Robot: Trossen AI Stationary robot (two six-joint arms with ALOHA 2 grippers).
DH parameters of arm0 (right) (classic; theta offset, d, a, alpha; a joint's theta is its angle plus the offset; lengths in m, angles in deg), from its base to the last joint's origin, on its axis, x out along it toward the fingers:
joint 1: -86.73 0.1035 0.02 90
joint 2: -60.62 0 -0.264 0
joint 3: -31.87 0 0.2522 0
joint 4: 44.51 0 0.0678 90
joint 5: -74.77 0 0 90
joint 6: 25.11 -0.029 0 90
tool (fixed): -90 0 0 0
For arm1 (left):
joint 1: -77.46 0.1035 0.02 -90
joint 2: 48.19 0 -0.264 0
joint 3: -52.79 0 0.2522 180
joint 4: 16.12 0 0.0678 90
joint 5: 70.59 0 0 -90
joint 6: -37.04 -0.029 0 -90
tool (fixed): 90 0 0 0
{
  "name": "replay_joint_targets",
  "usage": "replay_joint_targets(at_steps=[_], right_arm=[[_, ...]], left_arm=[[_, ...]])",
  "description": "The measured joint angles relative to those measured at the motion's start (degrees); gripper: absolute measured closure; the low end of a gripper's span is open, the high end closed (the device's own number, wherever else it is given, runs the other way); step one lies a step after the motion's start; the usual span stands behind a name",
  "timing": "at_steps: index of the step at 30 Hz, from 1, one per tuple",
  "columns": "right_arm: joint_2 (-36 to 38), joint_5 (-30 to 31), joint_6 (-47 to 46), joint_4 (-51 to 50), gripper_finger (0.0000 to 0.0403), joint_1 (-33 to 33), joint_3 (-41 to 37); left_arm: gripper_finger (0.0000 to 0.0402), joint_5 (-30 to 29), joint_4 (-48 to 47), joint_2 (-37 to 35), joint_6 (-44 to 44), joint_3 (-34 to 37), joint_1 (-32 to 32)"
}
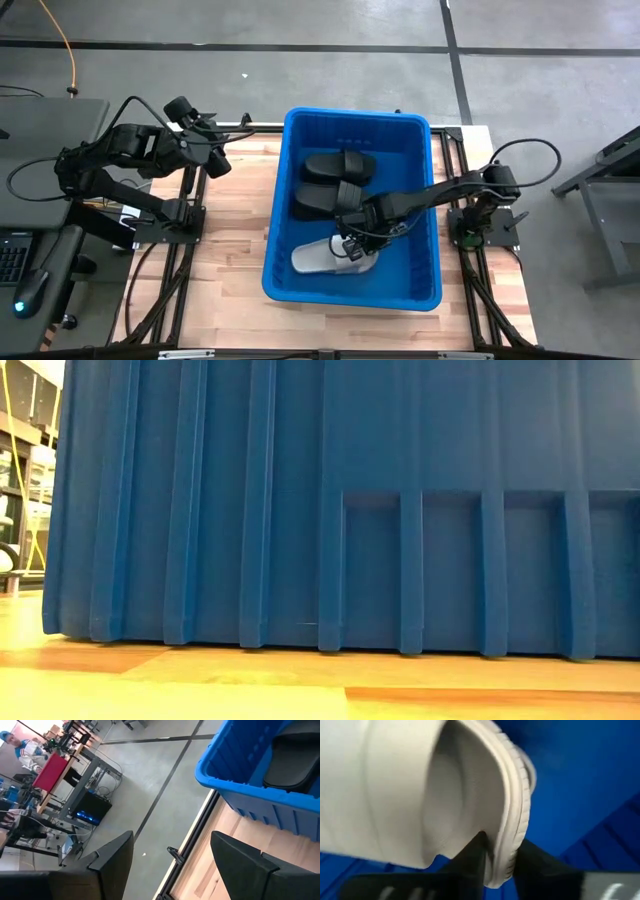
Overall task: Pick and place slides into bin
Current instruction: Put the white slipper into the bin, then return to Home Position
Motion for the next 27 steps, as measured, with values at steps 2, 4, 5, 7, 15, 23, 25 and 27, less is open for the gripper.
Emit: replay_joint_targets(at_steps=[2, 4, 5, 7, 15, 23, 25, 27], right_arm=[[0.0, 0.5, 0.8, -0.4, 0.0316, -0.7, 0.0], [-0.1, 1.1, 1.0, -0.8, 0.0290, -1.7, -0.1], [-0.1, 1.6, 1.2, -0.9, 0.0278, -2.3, -0.1], [-0.1, 2.3, 2.7, -0.8, 0.0257, -3.4, -0.1], [-1.6, -7.3, 8.3, -1.0, 0.0192, -4.2, -0.1], [-1.9, -5.7, 8.0, -3.9, 0.0166, -2.1, -0.1], [-1.9, -6.4, 8.2, -4.7, 0.0160, -2.0, -0.1], [-1.9, -8.4, 8.3, -4.6, 0.0154, -2.0, -0.1]], left_arm=[[0.0147, 0.0, 0.5, 0.0, 0.0, 0.0, 0.0], [0.0147, 0.0, 1.1, 0.0, 0.0, 0.0, 0.0], [0.0147, 0.0, 1.2, 0.0, 0.0, 0.0, 0.0], [0.0147, 0.0, 1.2, 0.0, 0.0, 0.0, 0.0], [0.0147, 0.0, 1.1, 0.0, 0.0, 0.0, 0.0], [0.0147, -0.3, 1.1, 0.0, 0.0, 0.0, 0.0], [0.0147, -0.3, 1.1, 0.0, 0.0, 0.0, 0.0], [0.0147, -0.4, 1.1, 0.0, 0.0, 0.0, 0.0]])
